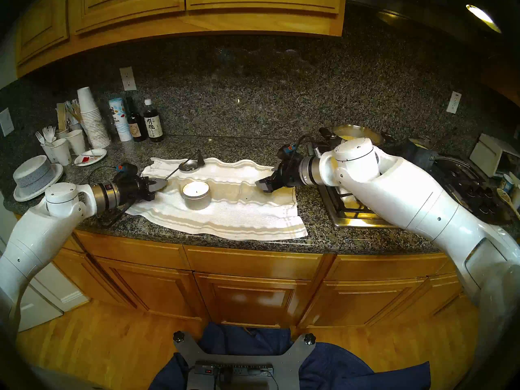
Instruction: Put out candle flame
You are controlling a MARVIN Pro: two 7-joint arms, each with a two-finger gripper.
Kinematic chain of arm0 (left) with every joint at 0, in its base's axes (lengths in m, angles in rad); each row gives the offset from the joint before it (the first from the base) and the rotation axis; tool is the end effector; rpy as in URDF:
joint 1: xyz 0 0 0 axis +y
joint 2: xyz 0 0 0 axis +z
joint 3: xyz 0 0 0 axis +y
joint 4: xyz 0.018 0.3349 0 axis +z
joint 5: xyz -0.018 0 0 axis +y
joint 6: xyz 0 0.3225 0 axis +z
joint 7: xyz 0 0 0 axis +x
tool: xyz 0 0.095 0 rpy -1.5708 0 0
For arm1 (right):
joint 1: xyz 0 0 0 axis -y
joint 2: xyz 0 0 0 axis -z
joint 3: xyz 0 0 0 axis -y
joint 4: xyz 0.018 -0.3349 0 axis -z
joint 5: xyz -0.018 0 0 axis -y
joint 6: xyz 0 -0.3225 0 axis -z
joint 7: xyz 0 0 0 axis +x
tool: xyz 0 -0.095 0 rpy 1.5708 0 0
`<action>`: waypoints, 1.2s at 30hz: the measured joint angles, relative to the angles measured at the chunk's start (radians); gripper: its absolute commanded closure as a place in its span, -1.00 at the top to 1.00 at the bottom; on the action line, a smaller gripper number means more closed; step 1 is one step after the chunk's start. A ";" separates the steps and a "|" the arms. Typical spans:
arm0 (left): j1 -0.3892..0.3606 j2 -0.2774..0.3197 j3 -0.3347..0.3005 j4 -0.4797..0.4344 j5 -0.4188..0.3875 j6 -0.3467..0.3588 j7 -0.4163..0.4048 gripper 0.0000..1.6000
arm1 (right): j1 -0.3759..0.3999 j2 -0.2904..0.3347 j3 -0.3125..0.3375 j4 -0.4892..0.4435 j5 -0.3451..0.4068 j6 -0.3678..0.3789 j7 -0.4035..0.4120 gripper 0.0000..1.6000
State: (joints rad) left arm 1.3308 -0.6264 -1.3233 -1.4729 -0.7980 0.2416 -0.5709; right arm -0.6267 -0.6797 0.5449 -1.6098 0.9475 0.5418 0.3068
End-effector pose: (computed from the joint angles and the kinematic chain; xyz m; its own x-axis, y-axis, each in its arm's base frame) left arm 0.4609 0.2106 -0.2349 0.2459 -0.1762 0.9532 -0.5780 -0.8160 -0.0017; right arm 0.5170 -0.0226 -0.1641 0.2749 0.4442 0.8527 0.7565 -0.6473 0.0933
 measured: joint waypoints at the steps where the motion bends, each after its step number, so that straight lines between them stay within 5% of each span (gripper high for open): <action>1: 0.001 0.000 -0.001 0.004 -0.001 -0.002 -0.003 -1.00 | 0.000 0.000 0.000 0.000 0.000 0.000 0.000 1.00; 15: 0.038 0.059 -0.090 0.032 -0.043 -0.058 -0.111 -1.00 | 0.000 0.000 0.000 0.000 0.000 0.000 0.000 1.00; 26: 0.194 0.165 -0.229 -0.027 -0.101 -0.112 -0.256 -1.00 | 0.000 0.000 -0.001 0.000 0.001 0.000 0.000 1.00; 36: 0.331 0.200 -0.342 -0.042 -0.147 -0.157 -0.382 -1.00 | 0.000 0.000 -0.001 0.000 0.001 0.000 0.000 1.00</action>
State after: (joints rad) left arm 1.6617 -0.4269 -1.6656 -1.5144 -0.9450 0.0844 -0.9530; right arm -0.6265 -0.6793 0.5441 -1.6099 0.9484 0.5418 0.3065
